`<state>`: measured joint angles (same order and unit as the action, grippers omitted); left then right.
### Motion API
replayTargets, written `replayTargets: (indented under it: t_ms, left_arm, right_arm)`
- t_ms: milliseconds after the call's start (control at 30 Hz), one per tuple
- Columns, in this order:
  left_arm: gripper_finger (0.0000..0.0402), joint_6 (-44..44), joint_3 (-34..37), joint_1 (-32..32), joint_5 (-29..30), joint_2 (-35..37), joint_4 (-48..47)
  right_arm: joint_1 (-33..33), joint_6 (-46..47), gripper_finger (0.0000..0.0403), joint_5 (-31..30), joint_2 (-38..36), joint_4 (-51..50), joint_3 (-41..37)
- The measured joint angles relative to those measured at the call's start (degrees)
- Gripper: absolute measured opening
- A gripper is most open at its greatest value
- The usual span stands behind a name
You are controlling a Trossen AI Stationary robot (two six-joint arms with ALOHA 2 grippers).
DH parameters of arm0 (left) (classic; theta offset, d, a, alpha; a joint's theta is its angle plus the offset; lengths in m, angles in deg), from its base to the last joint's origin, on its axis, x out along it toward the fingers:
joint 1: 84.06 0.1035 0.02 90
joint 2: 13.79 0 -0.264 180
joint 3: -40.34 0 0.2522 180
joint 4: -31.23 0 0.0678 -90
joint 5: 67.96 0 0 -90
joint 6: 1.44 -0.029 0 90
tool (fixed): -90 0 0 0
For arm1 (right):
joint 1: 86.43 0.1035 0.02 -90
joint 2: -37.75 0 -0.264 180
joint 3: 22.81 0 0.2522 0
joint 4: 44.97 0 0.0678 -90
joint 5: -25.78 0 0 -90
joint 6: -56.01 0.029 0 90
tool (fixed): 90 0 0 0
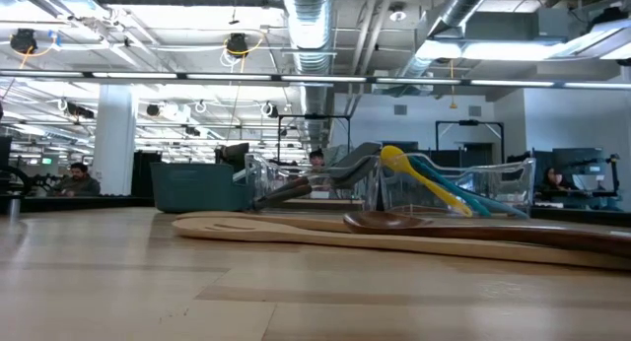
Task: Pick & Place Kitchen Items
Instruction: Put the brown serving spoon into the right transparent bin
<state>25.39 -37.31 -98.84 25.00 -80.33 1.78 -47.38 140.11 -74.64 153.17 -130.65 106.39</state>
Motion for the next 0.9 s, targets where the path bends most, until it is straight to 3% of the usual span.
replayTargets:
  t_ms: [400, 700, 900]
  left_arm:
    - [0.0159, 0.0, 0.0, 0.0, 0.0, 0.0, 0.0]
    - [0.0159, 0.0, 0.0, 0.0, -0.1, 0.0, -0.3]
    - [0.0159, 0.0, 0.0, 0.0, -0.1, 0.0, -1.7]
  right_arm:
    - [-4.8, 0.2, 0.0003, 0.7, 7.0, -3.2, 0.0]
    - [-7.8, -8.1, 0.0076, 4.7, 8.7, -6.6, -1.4]
    - [-8.0, -10.9, 0.0086, 4.6, 8.6, -7.4, -4.8]
